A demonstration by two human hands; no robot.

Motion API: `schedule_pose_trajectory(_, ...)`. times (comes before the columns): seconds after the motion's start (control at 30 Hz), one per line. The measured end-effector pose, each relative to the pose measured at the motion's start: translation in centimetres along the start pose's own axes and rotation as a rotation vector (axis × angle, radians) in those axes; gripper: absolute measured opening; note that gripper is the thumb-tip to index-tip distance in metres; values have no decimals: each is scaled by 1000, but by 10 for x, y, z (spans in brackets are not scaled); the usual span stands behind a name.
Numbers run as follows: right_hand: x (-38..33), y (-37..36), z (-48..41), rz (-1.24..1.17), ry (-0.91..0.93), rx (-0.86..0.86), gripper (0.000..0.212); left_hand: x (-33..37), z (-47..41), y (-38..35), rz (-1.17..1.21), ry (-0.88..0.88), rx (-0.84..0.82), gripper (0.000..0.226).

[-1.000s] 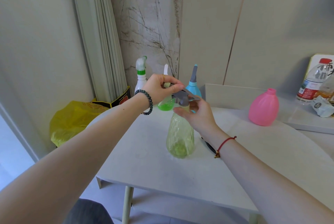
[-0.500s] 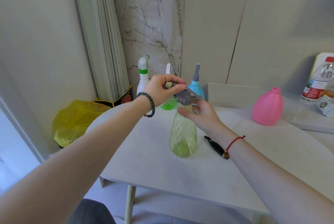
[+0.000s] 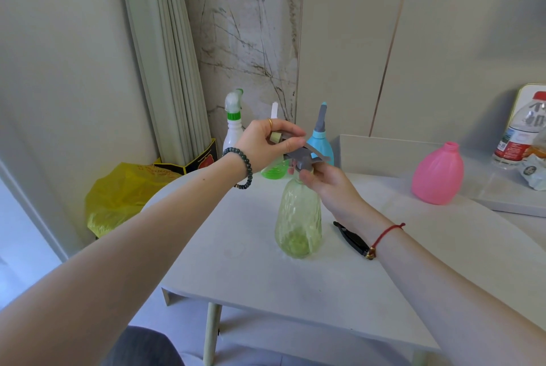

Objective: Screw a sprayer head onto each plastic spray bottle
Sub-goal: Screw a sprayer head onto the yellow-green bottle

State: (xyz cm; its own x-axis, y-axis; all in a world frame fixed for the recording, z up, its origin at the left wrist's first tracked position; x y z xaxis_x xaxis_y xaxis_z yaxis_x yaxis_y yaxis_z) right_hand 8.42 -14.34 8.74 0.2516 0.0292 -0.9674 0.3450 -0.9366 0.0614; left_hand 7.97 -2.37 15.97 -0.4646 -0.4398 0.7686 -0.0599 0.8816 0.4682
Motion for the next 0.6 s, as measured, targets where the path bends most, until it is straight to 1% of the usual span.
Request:
schedule_pose_trajectory(0.07,0,3,-2,14,-6,60,12,0,-1,-1,-4,-7,-7,14)
schedule_pose_trajectory(0.1,0,3,-3,26,-5,82,18,0,-1,-1,1,-5,-4,19)
schedule_pose_trajectory(0.17,0,3,-4,39,-13,107,27,-6,1,-1,64,18,41,38)
schedule_pose_trajectory(0.27,1,5,-4,44,-28,125,29,-29,16,-4,186,101,163,68)
schedule_pose_trajectory(0.3,2,5,-4,50,-36,134,33,-41,25,-9,187,141,168,76)
schedule_pose_trajectory(0.33,2,6,-3,67,-43,138,37,-54,35,-16,170,188,136,87)
schedule_pose_trajectory(0.4,1,7,-2,113,-47,133,45,-78,57,-38,86,283,-13,110)
schedule_pose_trajectory(0.43,0,7,-2,125,-44,127,46,-87,65,-49,42,318,-87,110)
schedule_pose_trajectory(0.47,-2,7,-2,132,-47,121,45,-95,71,-59,14,337,-130,102)
schedule_pose_trajectory(0.53,-3,7,-2,120,-61,73,35,-105,77,-71,22,338,-127,77)
schedule_pose_trajectory(0.57,-3,6,-2,94,-72,15,26,-106,78,-73,47,338,-108,68)
schedule_pose_trajectory(0.6,-2,4,-1,64,-87,-57,19,-108,79,-74,69,340,-94,64)
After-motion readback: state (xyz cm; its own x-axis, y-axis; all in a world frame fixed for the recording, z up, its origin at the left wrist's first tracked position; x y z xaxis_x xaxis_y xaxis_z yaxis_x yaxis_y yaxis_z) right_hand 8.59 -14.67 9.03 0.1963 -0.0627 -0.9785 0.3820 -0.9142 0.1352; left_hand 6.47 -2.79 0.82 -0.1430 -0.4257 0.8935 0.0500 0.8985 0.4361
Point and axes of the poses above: each hand's wrist, its own z-axis away from the middle knuckle, its own y-axis out of the back of the hand, x = y × z, the point moved 6 cm from there along -z, towards the middle knuckle, and after that the axes turned 4 degrees about -z, right-handed, at the moved point
